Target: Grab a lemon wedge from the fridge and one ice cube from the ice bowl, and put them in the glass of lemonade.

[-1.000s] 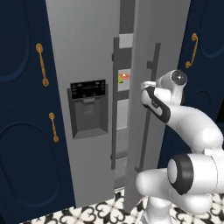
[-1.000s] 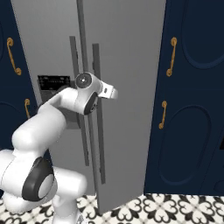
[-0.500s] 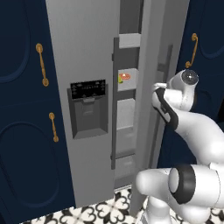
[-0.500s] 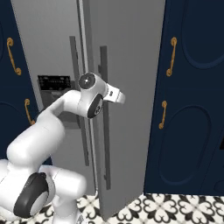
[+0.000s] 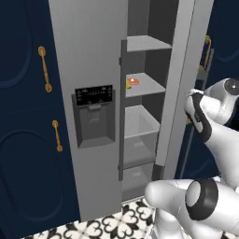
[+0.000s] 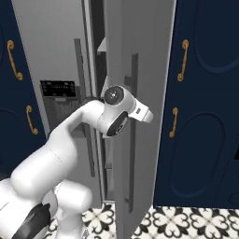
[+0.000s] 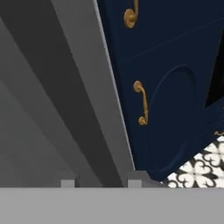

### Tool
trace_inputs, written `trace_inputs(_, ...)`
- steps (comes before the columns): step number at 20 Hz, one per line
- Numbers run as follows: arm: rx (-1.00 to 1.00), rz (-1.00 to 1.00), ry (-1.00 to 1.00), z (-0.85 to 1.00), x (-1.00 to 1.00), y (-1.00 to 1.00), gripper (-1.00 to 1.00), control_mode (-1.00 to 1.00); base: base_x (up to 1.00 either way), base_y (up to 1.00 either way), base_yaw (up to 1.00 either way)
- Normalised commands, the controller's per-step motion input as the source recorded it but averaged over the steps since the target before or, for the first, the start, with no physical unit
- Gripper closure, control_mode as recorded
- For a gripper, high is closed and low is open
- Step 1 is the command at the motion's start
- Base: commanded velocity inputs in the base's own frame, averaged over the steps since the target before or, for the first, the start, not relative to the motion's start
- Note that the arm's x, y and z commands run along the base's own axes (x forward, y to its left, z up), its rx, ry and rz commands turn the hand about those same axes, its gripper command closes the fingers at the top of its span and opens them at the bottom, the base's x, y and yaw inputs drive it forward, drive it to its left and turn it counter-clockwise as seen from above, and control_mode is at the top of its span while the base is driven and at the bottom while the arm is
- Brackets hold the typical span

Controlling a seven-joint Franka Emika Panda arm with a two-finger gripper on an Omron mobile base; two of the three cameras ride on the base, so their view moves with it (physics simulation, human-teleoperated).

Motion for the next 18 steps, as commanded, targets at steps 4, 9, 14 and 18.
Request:
trace_inputs(4, 0.06, 0.00, 0.00, 0.72, -0.41, -0.41, -1.00, -1.00, 0.00, 0.00, 0.00)
trace_inputs(9, 0.00, 0.04, -0.06, 0.95, -0.89, 0.02, -1.00, -1.00, 0.00, 0.00, 0.00)
trace_inputs(14, -0.12, 0.00, -0.05, 0.74, -0.92, 0.77, -1.00, -1.00, 0.00, 0.00, 0.00)
trace_inputs(18, -0.33, 0.00, 0.00, 0.79, -0.70, 1.00, -1.00, -1.00, 0.00, 0.00, 0.00)
